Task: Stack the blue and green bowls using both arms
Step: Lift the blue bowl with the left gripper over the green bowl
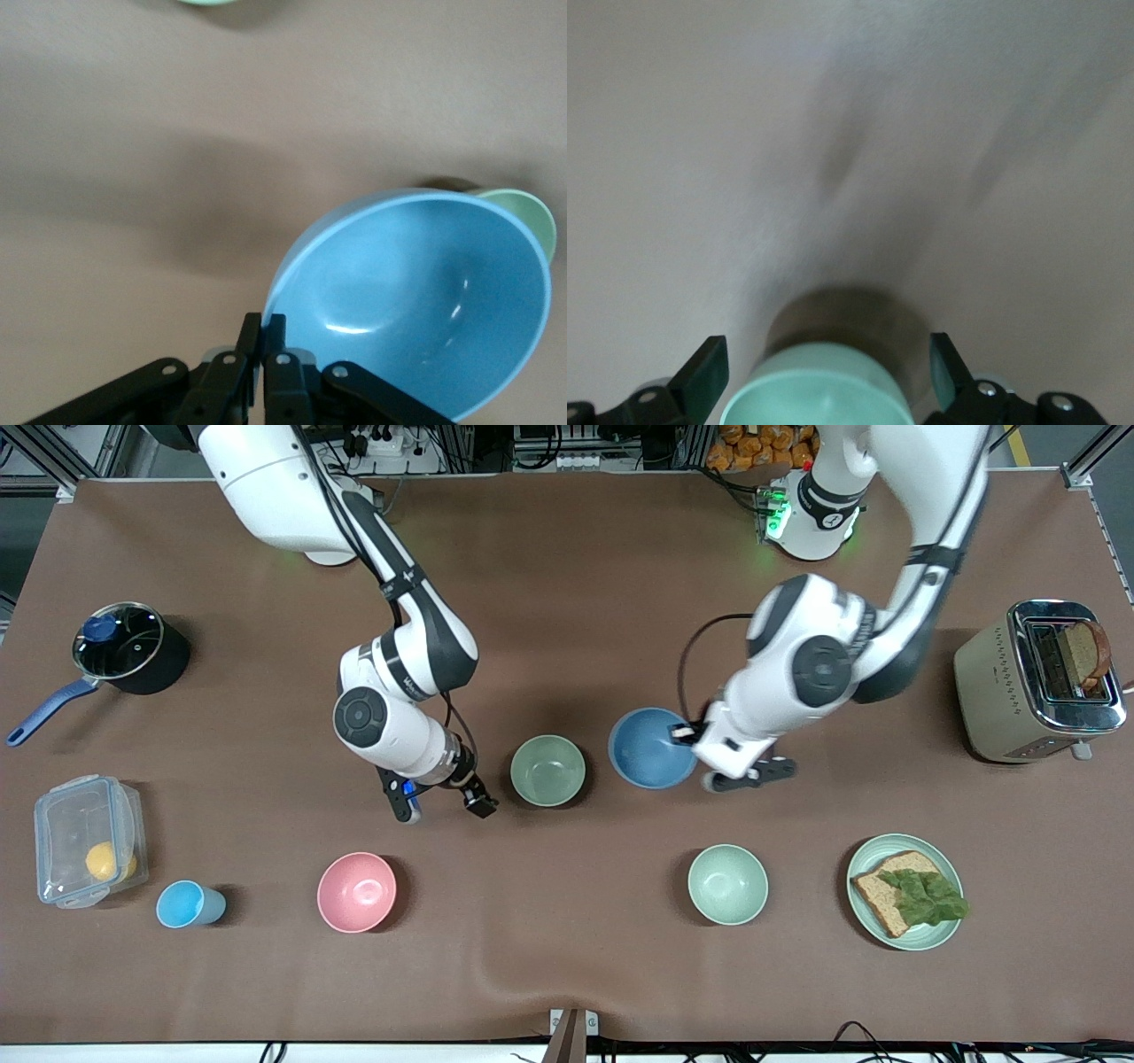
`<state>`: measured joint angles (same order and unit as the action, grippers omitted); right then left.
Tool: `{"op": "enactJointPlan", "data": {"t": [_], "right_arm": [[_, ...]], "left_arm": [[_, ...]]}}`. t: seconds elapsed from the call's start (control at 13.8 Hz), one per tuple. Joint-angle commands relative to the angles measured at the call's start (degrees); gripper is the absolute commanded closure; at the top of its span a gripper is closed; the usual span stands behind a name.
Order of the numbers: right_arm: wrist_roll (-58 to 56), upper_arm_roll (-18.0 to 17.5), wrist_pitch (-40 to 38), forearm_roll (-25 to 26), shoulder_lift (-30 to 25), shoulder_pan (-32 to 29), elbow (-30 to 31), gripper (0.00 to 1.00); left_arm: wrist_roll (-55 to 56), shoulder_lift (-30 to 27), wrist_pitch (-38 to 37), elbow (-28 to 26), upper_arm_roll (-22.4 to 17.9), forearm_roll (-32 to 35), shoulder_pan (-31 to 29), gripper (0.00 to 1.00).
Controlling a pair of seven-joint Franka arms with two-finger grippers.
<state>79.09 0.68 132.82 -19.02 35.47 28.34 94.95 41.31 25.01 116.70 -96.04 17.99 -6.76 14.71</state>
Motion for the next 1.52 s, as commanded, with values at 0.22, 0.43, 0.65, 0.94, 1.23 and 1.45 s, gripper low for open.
{"op": "enactJointPlan", "data": {"t": [0.22,0.43,0.65,0.94,1.23,1.45], "right_arm": [[2.12,-0.59,1.21,-0.23,2.94,-0.04,-1.17,0.0],[2.21,-0.59,2.43,-0.49,3.99,0.14,-1.34,0.0],[2.3,-0.59,4.2,-0.49,4.78,0.58,-1.34,0.0],[1.42,-0.59,4.29,-0.41,4.87,-0.12,-1.34,0.0],[1.33,-0.59,5.17,-0.05,5.13,-0.12,-1.34,0.0],[1.24,-0.59,5.43,0.03,5.31,-0.04,-1.34,0.0]], "left_arm": [[10.17,7.76,2.74,7.25,-0.41,-1.07,6.46,1.0],[14.05,12.24,3.88,12.53,-0.5,-0.98,8.4,1.0],[15.02,14.45,8.53,12.81,-0.85,-0.98,10.16,1.0],[15.38,16.47,12.23,12.81,-1.03,-0.71,10.96,1.0],[15.38,17.79,12.5,12.54,-1.03,0.77,12.28,1.0],[15.38,18.58,12.58,12.63,-1.11,1.66,12.54,1.0]]}}
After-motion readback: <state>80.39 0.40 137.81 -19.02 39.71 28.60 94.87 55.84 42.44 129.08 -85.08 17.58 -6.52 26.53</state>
